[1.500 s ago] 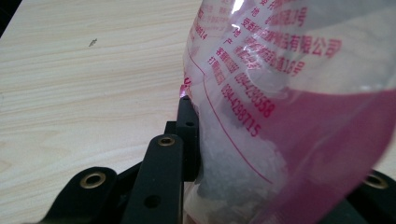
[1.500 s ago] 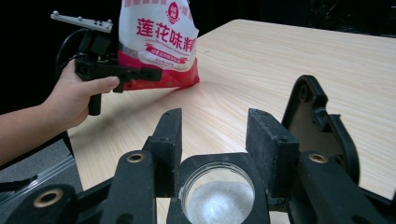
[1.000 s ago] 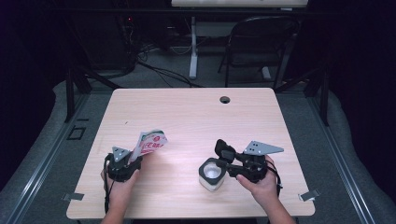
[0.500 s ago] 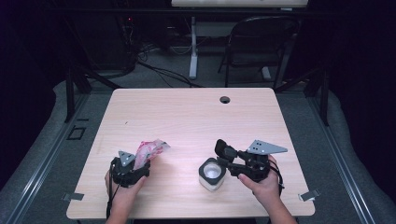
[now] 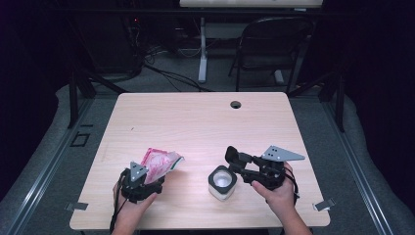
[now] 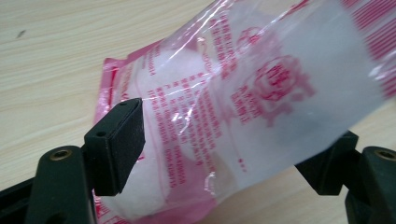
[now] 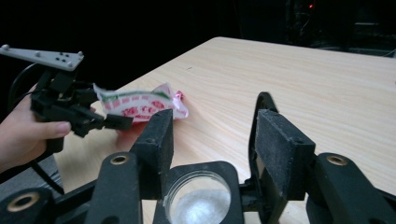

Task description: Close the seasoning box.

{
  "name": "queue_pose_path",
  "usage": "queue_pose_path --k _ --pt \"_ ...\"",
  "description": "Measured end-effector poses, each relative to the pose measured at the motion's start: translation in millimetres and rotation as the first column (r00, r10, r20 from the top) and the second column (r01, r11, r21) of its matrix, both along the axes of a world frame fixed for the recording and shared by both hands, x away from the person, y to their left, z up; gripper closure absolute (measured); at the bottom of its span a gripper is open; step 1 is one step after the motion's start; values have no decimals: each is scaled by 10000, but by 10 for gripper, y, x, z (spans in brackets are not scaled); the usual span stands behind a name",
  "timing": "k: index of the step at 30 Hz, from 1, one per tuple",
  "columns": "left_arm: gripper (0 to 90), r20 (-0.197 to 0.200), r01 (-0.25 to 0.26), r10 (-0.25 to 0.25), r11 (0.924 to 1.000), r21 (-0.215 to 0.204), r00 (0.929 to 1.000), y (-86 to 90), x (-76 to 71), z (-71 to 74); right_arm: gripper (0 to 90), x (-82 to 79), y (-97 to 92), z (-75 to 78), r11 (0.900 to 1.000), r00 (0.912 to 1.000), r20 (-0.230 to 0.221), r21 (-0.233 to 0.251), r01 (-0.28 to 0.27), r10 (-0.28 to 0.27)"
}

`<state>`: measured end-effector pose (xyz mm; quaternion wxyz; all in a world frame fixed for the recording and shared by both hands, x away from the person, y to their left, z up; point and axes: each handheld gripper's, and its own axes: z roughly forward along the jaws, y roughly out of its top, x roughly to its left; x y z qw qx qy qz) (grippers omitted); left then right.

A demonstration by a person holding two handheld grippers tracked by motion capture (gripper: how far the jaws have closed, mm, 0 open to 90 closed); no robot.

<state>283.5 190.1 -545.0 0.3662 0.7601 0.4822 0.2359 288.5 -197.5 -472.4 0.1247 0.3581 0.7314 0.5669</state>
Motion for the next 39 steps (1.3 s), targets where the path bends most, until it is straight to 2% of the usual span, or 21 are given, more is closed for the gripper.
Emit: queue_pose_path --k 5,7,12,19,31,39 --pt "241 100 391 -392 9992 108 9992 -102 -74 29 494 -4 -55 41 9995 9994 213 161 261 -265" --pt "241 214 606 -612 9978 275 9979 -151 -100 40 490 -5 -84 62 9986 9983 273 85 520 -522" --pt "241 269 1000 -1013 9940 431 9945 -227 -118 42 523 -9 -164 88 9960 9958 317 265 853 -861" --pt "241 213 1367 -1376 9898 412 9903 -308 -125 33 566 17 -264 109 9918 9921 123 286 1242 -1246" --pt "242 161 1813 -1820 9828 366 9832 -406 -164 42 637 39 -320 98 9898 9903 -52 328 1386 -1385" --pt "245 137 1936 -1940 9807 264 9809 -423 -203 122 655 40 -349 115 9886 9890 -48 287 1481 -1481"
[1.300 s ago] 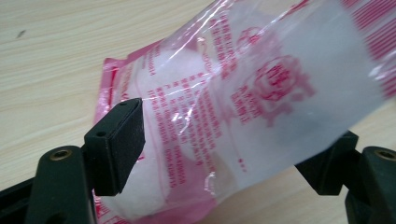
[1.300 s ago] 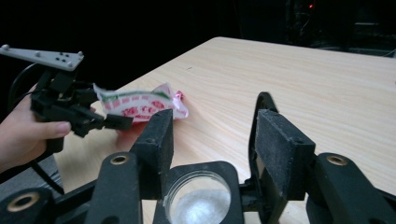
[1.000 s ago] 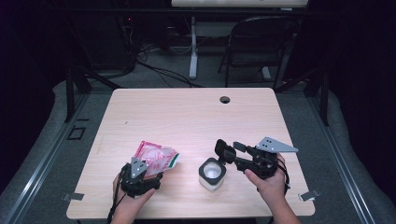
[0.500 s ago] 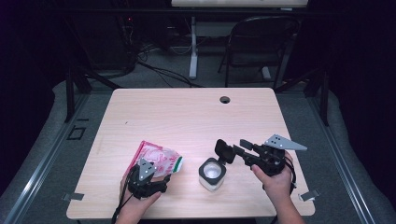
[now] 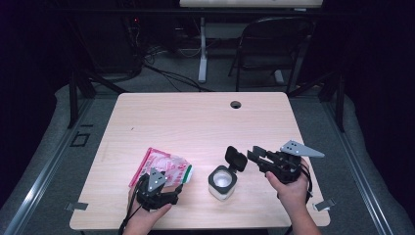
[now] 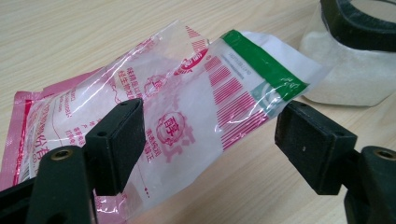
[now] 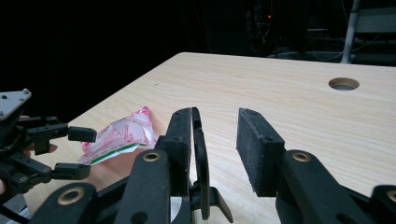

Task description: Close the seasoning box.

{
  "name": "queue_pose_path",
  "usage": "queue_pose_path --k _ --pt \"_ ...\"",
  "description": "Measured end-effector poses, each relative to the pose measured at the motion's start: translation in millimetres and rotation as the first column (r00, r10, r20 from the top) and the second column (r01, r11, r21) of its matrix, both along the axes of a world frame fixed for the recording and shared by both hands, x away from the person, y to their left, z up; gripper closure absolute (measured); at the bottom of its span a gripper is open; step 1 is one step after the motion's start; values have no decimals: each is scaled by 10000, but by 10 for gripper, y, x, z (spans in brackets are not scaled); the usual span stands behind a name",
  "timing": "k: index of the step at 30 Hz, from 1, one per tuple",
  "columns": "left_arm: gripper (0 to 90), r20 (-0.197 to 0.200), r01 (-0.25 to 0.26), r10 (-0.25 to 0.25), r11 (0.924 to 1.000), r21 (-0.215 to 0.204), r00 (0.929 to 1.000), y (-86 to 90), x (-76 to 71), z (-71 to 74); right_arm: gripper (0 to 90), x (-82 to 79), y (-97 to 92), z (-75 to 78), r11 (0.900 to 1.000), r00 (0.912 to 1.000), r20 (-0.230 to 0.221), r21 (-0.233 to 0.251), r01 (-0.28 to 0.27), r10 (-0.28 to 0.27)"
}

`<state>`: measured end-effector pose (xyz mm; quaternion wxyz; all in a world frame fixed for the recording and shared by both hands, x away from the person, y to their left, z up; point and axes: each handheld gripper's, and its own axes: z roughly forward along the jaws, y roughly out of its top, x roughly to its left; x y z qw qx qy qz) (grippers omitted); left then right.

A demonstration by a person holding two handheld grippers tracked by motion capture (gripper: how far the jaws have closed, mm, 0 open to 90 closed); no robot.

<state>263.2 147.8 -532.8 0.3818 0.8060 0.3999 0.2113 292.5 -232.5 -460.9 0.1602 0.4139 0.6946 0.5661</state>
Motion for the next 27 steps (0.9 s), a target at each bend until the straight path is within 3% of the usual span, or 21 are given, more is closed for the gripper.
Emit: queue_pose_path --k 8,14,25,27 --pt "248 -33 25 -27 9986 -526 10000 17 -37 96 648 4 -21 14 10000 10000 38 31 -41 41" --pt "249 -123 160 -168 9980 -615 9998 -11 -59 118 642 5 -30 16 10000 10000 27 9 -21 21" --pt "249 124 484 -475 9951 -860 9988 -78 -124 221 646 8 -70 26 9999 9999 69 97 131 -132" --pt "251 116 475 -465 9925 -1127 9989 -67 -127 248 647 6 -83 32 9998 9998 62 55 169 -169"
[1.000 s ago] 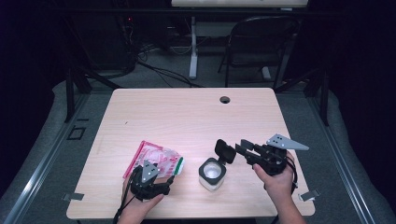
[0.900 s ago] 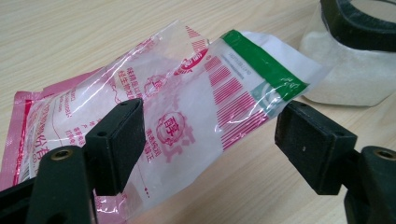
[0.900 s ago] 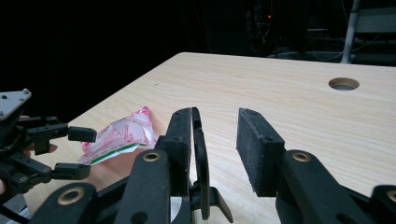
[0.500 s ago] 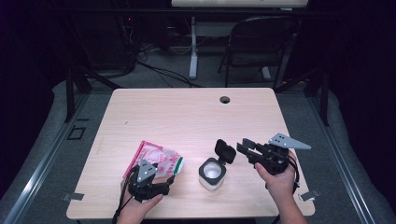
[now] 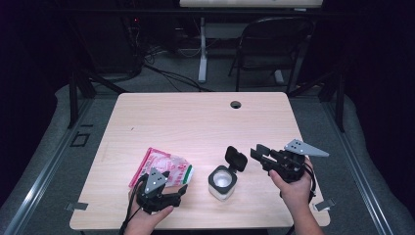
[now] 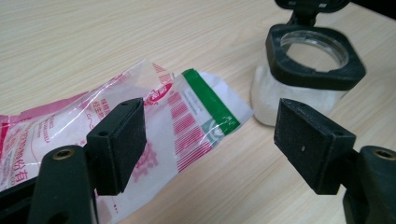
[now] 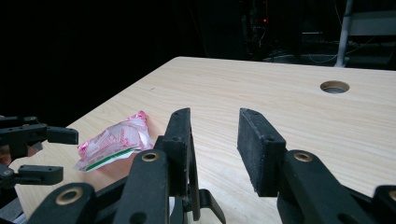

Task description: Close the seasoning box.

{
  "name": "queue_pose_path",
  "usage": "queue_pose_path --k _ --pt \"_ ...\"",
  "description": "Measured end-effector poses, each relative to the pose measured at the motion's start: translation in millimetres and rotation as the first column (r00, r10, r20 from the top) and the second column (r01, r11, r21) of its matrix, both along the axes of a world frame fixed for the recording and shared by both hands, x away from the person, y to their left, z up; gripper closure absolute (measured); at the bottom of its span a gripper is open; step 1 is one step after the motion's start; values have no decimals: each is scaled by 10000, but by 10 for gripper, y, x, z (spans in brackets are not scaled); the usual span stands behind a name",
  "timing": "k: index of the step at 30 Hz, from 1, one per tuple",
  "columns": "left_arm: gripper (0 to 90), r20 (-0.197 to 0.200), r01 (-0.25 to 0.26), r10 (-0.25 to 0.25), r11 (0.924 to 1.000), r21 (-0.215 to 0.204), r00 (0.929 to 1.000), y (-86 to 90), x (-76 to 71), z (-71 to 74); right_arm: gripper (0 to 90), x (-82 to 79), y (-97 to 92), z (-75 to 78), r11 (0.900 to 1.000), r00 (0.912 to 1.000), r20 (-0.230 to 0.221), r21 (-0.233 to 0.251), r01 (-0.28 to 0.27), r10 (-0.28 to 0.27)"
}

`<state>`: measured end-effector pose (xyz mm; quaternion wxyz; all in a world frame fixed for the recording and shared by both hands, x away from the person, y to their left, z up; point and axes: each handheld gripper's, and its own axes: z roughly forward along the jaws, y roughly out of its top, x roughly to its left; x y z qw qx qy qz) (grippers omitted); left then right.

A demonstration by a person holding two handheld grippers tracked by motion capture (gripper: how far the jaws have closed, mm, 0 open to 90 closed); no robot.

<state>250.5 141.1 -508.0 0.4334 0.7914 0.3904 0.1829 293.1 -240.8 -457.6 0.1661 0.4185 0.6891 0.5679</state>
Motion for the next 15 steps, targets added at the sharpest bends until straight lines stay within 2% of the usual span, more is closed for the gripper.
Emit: queue_pose_path --k 6,15 --pt "270 60 -140 141 9997 -222 9999 70 18 69 647 5 -15 -15 10000 10000 -2 46 70 -70" --pt "281 108 -760 765 9962 -422 9970 250 76 151 649 -1 -46 -41 9999 9998 -67 14 168 -168"
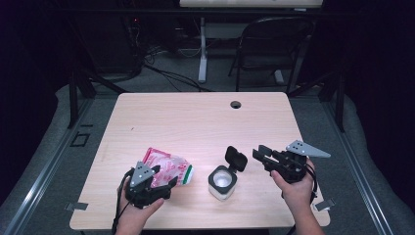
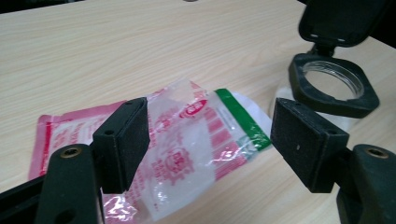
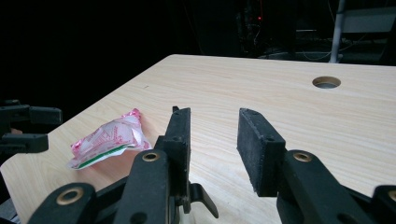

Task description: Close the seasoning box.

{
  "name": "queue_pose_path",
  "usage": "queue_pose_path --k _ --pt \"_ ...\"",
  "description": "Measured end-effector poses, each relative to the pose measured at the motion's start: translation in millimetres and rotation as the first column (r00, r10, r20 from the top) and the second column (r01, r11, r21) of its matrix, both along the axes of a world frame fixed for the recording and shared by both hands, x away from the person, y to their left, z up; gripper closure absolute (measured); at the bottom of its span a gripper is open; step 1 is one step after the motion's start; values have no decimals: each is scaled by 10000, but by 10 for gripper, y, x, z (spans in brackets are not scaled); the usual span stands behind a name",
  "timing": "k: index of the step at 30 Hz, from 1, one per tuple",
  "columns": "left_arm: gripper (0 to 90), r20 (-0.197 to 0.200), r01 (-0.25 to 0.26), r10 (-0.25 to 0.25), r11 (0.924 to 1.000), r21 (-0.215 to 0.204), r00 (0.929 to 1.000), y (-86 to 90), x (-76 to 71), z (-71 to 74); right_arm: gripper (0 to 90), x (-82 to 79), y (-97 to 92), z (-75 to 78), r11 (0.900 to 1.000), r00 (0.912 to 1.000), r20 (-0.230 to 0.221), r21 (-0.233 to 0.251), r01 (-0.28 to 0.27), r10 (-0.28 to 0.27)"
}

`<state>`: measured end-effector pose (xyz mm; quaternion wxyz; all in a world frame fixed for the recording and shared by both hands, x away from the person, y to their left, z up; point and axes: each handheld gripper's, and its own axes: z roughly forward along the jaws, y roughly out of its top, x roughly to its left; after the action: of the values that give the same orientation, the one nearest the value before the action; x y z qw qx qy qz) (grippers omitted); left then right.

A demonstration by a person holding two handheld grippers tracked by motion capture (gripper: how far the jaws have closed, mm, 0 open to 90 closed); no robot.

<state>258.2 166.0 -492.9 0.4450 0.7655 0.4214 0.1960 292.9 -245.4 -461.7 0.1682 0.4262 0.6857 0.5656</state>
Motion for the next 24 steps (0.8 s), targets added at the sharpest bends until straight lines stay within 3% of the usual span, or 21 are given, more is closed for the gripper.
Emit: queue_pose_path --k 9,18,24 --pt "285 189 -551 549 9984 90 9983 139 52 27 651 4 -54 -29 9999 9997 -155 -46 166 -167" --pt "285 133 -1078 1077 9941 79 9941 258 82 9 675 34 -44 -69 9996 9994 -210 -111 278 -280" --pt "303 100 -1350 1347 9899 436 9908 289 109 -44 707 55 -46 -106 9986 9983 -331 -232 475 -482"
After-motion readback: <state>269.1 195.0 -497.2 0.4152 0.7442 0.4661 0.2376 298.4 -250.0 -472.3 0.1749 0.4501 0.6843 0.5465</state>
